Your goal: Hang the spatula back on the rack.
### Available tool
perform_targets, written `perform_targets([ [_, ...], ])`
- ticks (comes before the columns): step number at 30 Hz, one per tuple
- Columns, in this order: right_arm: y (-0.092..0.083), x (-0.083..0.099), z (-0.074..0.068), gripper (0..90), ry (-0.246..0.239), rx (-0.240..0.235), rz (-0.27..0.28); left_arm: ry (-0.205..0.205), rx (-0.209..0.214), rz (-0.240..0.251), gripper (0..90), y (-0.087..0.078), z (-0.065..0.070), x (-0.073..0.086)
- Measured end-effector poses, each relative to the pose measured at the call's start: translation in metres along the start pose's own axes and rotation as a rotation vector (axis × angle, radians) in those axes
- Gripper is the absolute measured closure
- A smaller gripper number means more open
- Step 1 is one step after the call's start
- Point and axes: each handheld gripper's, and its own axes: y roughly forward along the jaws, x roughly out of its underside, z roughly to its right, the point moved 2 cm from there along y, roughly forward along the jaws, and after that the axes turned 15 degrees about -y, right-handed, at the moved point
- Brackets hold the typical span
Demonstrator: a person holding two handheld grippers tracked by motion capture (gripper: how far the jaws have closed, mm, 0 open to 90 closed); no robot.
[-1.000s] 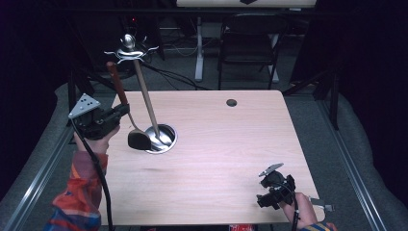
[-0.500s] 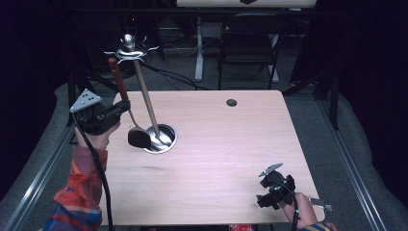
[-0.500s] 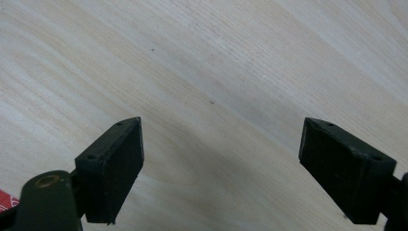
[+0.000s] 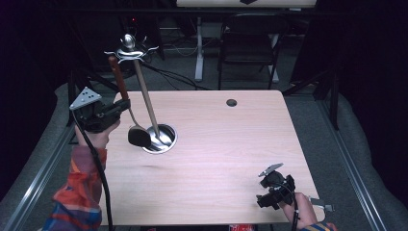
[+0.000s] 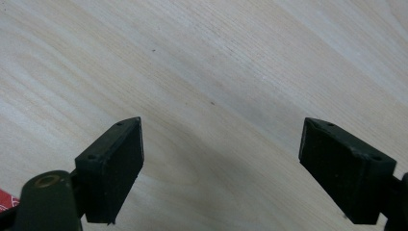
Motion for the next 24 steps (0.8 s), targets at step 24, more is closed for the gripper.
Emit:
perform_targets([
  [24,0.0005,-0.0003,-0.0001,15.3,0.006,0.009,0.001,-0.014,0.012,-0.021,83.8,0.0073,-0.0009,-0.0039],
])
